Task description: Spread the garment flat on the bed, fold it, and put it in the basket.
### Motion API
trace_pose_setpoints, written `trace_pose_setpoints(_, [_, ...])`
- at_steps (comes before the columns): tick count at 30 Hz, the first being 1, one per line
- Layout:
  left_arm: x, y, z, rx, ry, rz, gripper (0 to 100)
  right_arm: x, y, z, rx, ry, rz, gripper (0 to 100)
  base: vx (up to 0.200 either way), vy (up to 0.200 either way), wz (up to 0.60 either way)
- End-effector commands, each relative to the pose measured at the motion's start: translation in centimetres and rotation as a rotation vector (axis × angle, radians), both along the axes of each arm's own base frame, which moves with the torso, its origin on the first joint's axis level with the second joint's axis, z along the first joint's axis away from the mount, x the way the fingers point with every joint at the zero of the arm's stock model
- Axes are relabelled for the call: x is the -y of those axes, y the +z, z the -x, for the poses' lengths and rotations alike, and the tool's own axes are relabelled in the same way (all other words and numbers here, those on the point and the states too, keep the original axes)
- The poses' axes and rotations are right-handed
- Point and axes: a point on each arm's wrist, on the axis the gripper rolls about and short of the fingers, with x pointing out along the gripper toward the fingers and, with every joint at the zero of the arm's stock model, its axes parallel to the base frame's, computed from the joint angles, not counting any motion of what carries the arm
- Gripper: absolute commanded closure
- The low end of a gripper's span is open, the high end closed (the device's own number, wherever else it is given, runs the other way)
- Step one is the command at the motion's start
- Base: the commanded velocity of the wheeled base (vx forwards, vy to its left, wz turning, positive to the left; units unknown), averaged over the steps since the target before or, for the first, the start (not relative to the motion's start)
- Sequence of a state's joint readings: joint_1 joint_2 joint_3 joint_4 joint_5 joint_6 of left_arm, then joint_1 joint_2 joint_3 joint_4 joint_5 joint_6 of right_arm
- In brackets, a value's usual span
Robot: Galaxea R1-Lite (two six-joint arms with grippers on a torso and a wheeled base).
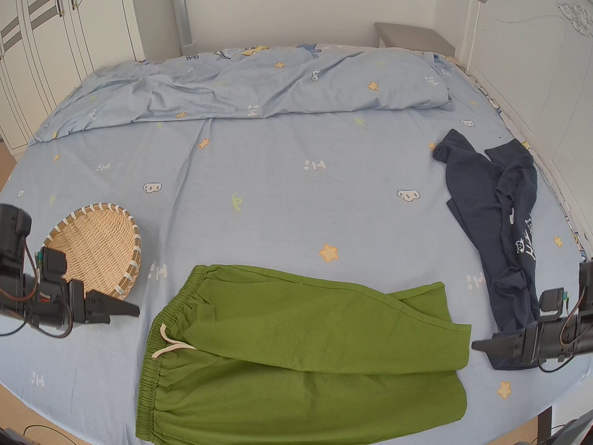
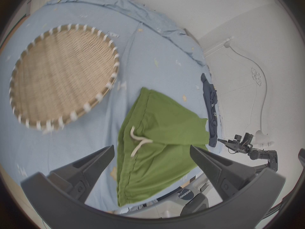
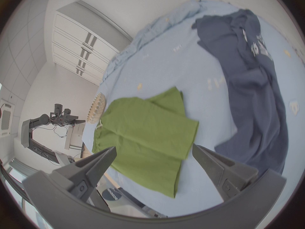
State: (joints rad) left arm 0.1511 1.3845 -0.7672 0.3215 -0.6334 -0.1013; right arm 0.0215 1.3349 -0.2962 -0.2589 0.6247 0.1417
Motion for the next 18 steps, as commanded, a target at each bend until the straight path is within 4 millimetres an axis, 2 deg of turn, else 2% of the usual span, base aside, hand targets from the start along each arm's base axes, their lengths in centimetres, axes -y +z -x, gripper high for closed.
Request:
trace_pose_setpoints(1, [1.2,0.3,-7.1,0.011,-0.078,0.004,0,0.1,4.5,-2.2,0.164,-0.015,-0.008,0,0.000,0.000,0.00])
trace_pose_setpoints(2, [1.2,0.2,-7.3,0.014,-0.078,0.004,0,0.1,4.6,-2.3,0.166,-0.015,-0.008,0,0.000,0.000,0.00])
trace_pose_setpoints(3, [1.6,0.0,-9.3,0.038,-0.092,0.005,0,0.2,4.8,-2.9,0.169,-0.017,-0.008,0,0.000,0.000,0.00])
trace_pose_setpoints(9, [3.0,-1.0,-14.6,0.063,-0.109,0.027,0,0.0,4.1,-2.9,0.146,-0.004,-0.003,0,0.000,0.000,0.00])
trace_pose_setpoints(14, [3.2,-3.1,-16.8,0.026,-0.111,0.030,0,0.0,4.0,-2.9,0.144,-0.004,-0.002,0,0.000,0.000,0.00])
trace_pose_setpoints(18, [3.7,-3.6,-17.2,0.014,-0.122,0.032,0,-0.1,4.0,-2.9,0.143,0.003,-0.004,0,0.000,0.000,0.00])
